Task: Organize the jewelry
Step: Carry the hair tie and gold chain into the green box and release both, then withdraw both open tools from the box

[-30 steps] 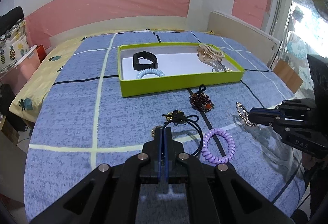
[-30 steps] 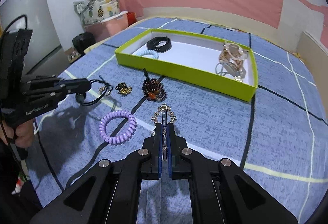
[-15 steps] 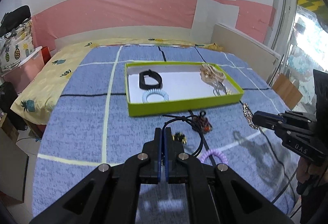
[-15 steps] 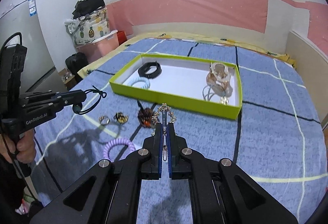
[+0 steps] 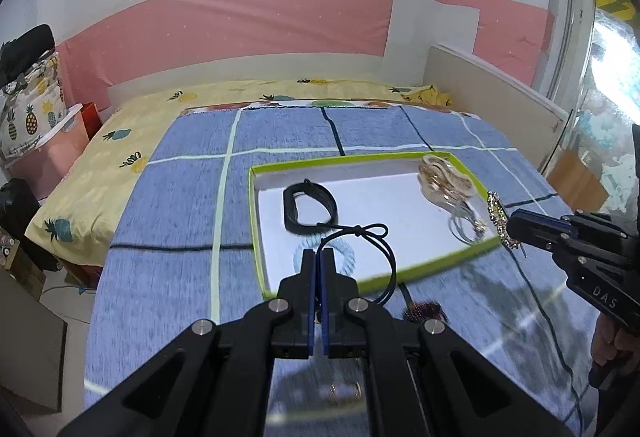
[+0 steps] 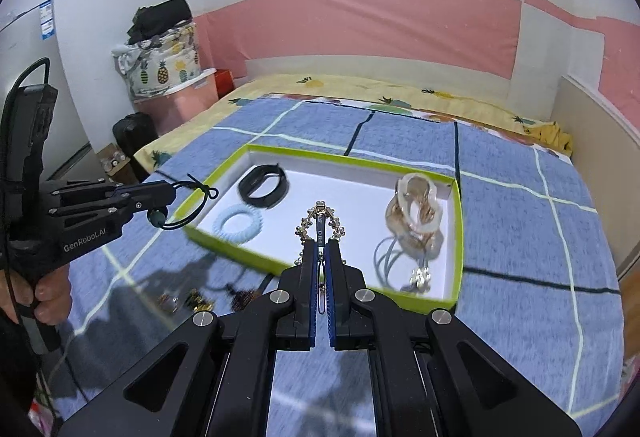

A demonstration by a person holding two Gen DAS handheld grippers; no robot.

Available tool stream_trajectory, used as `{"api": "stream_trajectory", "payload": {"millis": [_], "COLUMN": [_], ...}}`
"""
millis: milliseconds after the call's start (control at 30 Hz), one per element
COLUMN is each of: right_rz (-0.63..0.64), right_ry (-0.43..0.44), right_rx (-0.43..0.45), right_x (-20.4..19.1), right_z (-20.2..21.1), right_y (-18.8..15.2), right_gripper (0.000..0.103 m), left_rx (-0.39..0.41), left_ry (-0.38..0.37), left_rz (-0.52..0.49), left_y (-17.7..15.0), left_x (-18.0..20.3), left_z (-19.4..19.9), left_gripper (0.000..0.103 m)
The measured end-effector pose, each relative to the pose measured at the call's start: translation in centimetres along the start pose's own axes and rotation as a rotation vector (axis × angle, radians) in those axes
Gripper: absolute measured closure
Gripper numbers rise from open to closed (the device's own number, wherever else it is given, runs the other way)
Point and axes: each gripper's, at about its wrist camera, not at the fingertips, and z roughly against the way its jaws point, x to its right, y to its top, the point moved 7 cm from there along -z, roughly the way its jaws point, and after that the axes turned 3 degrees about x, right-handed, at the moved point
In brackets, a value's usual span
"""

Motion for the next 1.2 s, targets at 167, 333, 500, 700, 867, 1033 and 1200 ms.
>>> {"api": "stream_trajectory", "payload": {"millis": [167,333,500,700,867,1033,1200], "right_rz": [-0.021,-0.034,-0.052,-0.063,-0.062,-0.056,-0.064], "right_ry": [-0.019,-0.036,-0.027,-0.029,-0.029,-0.021,-0.013], "right_rx": [-0.042,-0.099,-0.140,-0.180,-0.177,-0.141,-0.110], "right_x": [1.4,2.5,3.1,3.4,3.3,2.9,2.5], "right_z": [-3.0,-5.8,-7.3,-8.3,-8.0,-6.6,-4.4], "right_y": [0.4,-0.2,-1.1,-1.8,-1.7,-1.0,-1.1], "right_gripper": [0.100,0.100,0.100,0.100,0.085,0.083,0.083], "left_rx": [-0.047,-0.090,-0.119,-0.133,-0.137,-0.117,-0.085], "left_ry": [0.030,0.055,0.075,0.084,0.072,0.051,0.050], "left_rz": [0.001,0.003,0.016,0.008,0.004,0.005,0.019], "left_y": [0.4,-0.1,-0.7,-1.1,-1.1,-0.8,-0.6], "left_x": [-0.8,-1.4,-2.1,-2.1,-2.0,-1.8,-1.9], "left_z": [-3.2,-5.6,-6.9,-7.6,-7.6,-6.6,-4.7], "left_gripper": [0.101,0.101,0.101,0.101,0.100,0.087,0.084]}}
